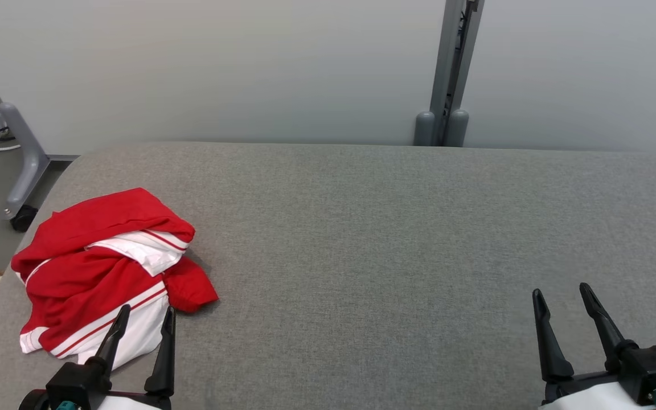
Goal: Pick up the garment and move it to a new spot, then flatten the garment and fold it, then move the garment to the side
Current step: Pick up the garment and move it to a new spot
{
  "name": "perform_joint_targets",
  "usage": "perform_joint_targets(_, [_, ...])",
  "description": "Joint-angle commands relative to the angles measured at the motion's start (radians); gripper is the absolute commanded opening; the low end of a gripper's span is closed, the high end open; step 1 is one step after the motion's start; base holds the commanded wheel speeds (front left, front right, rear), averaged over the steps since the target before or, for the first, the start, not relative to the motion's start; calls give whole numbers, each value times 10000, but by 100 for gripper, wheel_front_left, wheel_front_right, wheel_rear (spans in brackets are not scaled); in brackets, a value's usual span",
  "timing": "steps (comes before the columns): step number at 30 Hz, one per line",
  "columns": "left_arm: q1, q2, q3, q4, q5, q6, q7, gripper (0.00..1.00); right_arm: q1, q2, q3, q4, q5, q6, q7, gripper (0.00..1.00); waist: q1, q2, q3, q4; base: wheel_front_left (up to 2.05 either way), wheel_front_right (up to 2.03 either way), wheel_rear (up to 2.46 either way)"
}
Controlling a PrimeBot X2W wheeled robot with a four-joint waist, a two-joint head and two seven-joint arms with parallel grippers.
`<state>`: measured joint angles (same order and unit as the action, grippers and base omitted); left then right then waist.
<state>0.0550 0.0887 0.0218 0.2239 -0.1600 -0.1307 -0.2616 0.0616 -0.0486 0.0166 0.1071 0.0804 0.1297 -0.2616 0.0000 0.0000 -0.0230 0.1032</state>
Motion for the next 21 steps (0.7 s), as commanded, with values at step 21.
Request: perform_joint_targets(21, [177,107,298,-11,-219,1,-50,100,-213,-39,481,148,230,12,-52,100,0,0,-19,1651,0,0,0])
